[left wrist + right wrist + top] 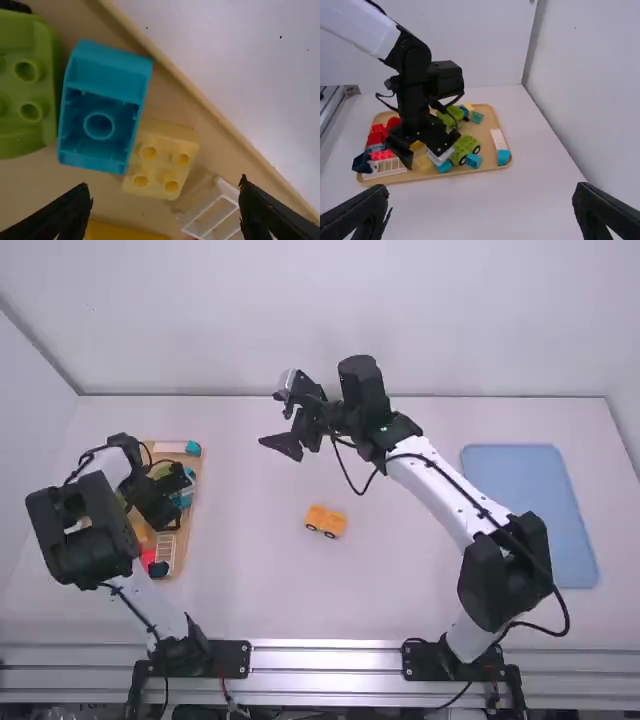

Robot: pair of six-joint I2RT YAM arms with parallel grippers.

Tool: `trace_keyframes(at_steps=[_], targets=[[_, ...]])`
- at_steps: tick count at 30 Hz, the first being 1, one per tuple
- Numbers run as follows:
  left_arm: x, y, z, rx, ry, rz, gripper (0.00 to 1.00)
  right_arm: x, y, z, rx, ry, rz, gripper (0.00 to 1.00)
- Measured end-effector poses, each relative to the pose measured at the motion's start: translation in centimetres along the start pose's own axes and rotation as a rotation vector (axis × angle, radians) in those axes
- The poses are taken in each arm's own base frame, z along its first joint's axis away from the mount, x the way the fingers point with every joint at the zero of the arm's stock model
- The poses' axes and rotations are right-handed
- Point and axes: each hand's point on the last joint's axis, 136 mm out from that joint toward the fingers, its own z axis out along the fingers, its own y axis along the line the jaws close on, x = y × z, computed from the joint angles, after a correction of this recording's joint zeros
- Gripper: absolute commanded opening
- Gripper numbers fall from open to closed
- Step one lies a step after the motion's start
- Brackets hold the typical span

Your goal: Assemble lego blocks to make yellow taxi

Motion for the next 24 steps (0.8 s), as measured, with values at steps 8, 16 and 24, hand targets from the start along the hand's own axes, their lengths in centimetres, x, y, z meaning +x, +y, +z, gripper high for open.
trace_keyframes(at_steps=[8,16,24], targets=[[0.7,-1.2,1.5,0.019,0.018,0.003,0.62,-0.4,-0.1,0.0,0.005,-0.013,-0.017,0.98],[0.5,-1.6,1.7,0.034,0.005,0.002,0.56,-0.4,-0.1,0.0,0.004,-0.013,-0.016,0.98],[-0.3,-0.2,1.9,-0.024,-0.037,-0.038,0.5,-0.3,-0.1,0.0,0.004,-0.012,-0.016,0.98]])
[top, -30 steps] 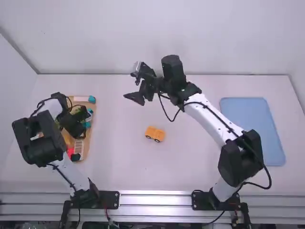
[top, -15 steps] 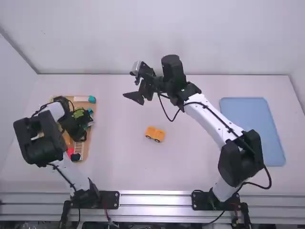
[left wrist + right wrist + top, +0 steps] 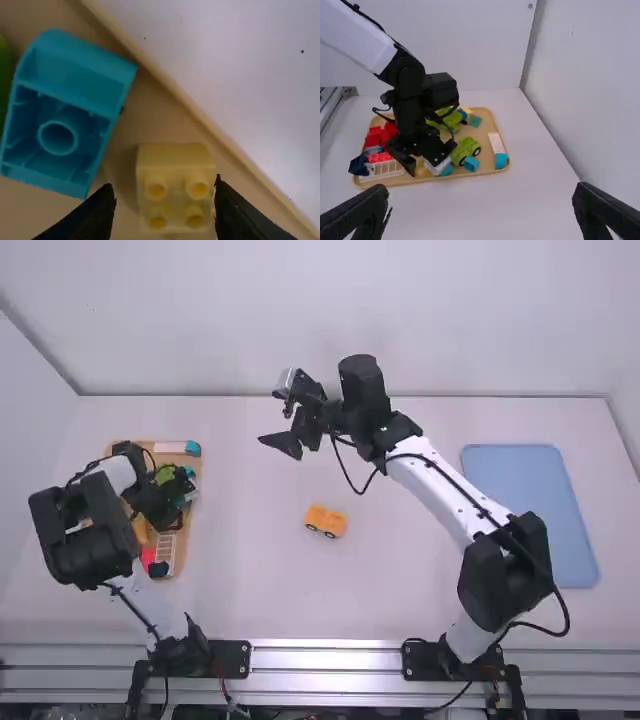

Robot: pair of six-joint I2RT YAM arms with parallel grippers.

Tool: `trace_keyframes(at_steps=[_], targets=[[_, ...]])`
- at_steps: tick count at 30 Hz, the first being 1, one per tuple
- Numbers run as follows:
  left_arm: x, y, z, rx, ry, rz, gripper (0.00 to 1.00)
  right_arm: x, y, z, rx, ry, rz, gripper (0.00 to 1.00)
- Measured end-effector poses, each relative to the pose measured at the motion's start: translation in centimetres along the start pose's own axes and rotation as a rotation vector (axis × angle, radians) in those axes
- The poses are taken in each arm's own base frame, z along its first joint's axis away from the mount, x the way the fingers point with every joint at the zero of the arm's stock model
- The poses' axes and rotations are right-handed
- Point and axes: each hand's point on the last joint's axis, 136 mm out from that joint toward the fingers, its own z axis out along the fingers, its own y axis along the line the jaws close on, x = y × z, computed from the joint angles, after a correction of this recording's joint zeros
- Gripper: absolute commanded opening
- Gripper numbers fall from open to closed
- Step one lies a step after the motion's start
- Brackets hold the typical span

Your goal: Assemble lego blocks to make yellow taxi

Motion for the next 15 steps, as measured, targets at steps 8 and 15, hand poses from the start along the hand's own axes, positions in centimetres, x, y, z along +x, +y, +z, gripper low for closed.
trace_keyframes(at_steps=[8,15], targets=[[-0.1,-0.2,0.0,0.009,-0.005,-0.03,0.51,0.1,0.0,0.0,0.0,0.002,0.001,0.99],[-0.4,-1.1,0.6,0.027,-0.008,-0.029,0.45,0.4,0.2,0.0,-0.006,0.014,0.016,0.98]])
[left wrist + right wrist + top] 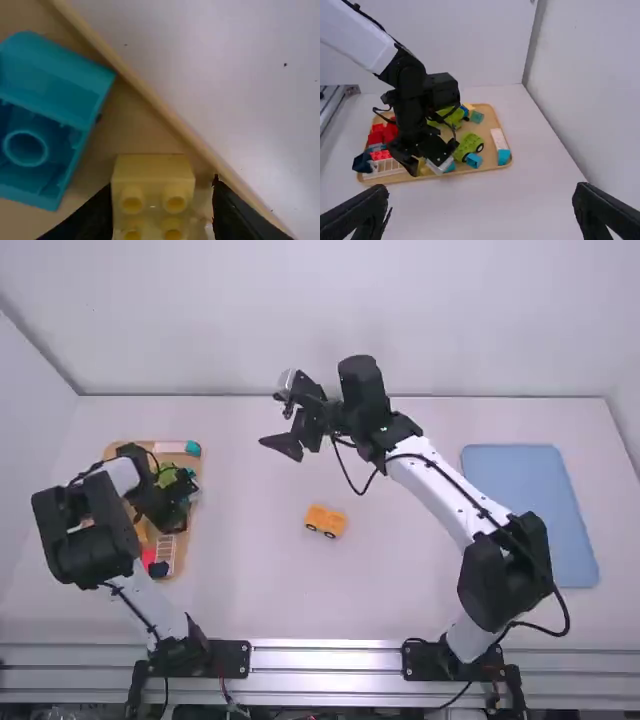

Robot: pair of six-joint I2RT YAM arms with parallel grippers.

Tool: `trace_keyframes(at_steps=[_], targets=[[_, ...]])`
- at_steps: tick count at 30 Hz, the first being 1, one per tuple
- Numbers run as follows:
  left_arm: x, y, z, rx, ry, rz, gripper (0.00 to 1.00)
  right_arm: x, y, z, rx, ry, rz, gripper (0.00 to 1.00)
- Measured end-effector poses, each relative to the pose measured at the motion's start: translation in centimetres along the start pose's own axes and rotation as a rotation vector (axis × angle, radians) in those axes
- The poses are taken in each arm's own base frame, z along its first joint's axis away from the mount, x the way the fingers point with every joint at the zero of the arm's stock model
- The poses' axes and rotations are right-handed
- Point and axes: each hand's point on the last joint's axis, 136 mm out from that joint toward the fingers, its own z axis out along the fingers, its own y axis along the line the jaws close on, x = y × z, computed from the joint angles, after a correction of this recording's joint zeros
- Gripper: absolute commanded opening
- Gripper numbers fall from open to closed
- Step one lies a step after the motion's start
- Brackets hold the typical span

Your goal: Assemble lego blocks to make yellow taxi

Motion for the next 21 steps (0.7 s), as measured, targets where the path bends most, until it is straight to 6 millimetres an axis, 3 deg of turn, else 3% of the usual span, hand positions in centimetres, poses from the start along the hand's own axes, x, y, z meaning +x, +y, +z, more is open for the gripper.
trace_keyframes(at_steps=[4,6,13,15,21], targets=[[-0.1,0.1,0.0,-0.003,-0.001,0.001,0.33,0.0,0.0,0.0,-0.001,0.002,0.001,0.98],[0.0,0.0,0.0,0.0,0.002,-0.001,0.2,0.1,0.1,0.0,-0.002,0.002,0.003,0.98],[0.5,-0.7,-0.5,0.032,0.037,-0.066,0.12,0.0,0.2,0.1,-0.006,0.0,-0.001,0.98],[0.5,-0.7,-1.5,0.051,0.048,-0.103,0.07,0.0,0.2,0.1,-0.007,0.001,0.001,0.98],[-1.5,0.3,-4.5,0.012,-0.044,-0.116,0.07,0.5,0.4,0.1,-0.014,0.02,0.024,0.98]])
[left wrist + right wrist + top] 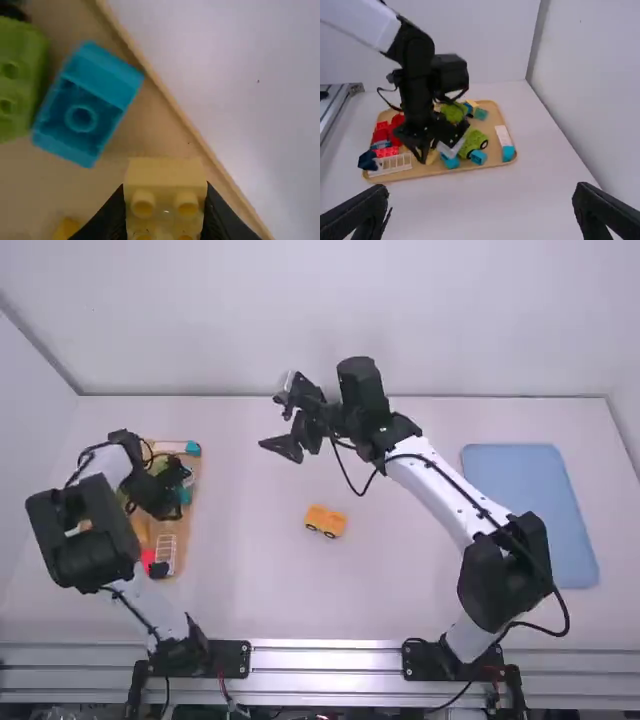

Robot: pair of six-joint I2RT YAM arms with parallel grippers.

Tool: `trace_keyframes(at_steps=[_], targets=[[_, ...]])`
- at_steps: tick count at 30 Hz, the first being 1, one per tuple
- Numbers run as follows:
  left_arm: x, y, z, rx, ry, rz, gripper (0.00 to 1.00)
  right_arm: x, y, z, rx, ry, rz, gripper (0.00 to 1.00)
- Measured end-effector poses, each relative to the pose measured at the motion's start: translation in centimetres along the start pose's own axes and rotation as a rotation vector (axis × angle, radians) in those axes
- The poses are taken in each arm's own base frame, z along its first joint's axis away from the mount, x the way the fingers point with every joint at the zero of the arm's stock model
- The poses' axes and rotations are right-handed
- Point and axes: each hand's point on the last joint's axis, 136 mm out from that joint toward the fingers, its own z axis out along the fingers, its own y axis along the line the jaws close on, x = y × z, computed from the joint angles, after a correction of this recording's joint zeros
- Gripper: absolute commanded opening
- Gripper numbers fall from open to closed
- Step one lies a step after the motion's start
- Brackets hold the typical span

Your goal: Assemble lego blocks to make yellow taxi

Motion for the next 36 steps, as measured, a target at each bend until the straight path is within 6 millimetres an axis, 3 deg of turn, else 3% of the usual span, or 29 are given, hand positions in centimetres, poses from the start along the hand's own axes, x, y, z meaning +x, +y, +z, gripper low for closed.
trace_keyframes(at_steps=[4,5,8,11,16,20,23,26,30,33,36], targets=[[-2.4,-1.5,-3.3,-0.025,-0.118,0.108,0.06,0.6,0.3,0.0,-0.009,0.021,-0.002,0.98],[-3.4,-2.2,-4.1,-0.033,-0.151,0.157,0.02,0.8,0.3,0.0,-0.012,0.027,-0.007,0.98],[-5.8,-4.4,-4.9,-0.035,-0.217,0.286,0.08,1.1,0.4,0.0,-0.016,0.037,-0.016,0.98],[-8.2,-7.3,-4.4,-0.002,-0.25,0.41,0.11,1.4,0.3,-0.2,-0.014,0.047,-0.014,0.98],[-10.4,-12.3,-3.1,0.052,-0.215,0.607,0.12,2.2,-0.8,-1.6,-0.012,0.055,0.012,0.98],[-11.2,-16.4,-1.7,0.074,-0.163,0.806,0.18,3.6,-1.9,-4.2,-0.027,0.064,0.073,0.98],[-12.1,-18.4,-0.3,0.047,-0.156,0.92,0.18,5.3,-2.1,-6.3,-0.038,0.101,0.117,0.98],[-12.7,-19.3,0.7,0.02,-0.161,0.976,0.21,6.0,-2.1,-8.0,-0.018,0.142,0.114,0.98],[-13.1,-19.9,1.8,0.009,-0.169,0.995,0.32,3.8,-0.6,-9.2,0.037,0.147,-0.017,0.98],[-13.9,-19.4,2.6,-0.009,-0.18,0.95,0.35,1.6,2.2,-10.1,0.079,0.109,-0.134,0.98],[-14.0,-19.3,3.3,-0.001,-0.173,0.928,0.36,0.6,2.5,-10.6,0.135,0.054,-0.187,0.98]])
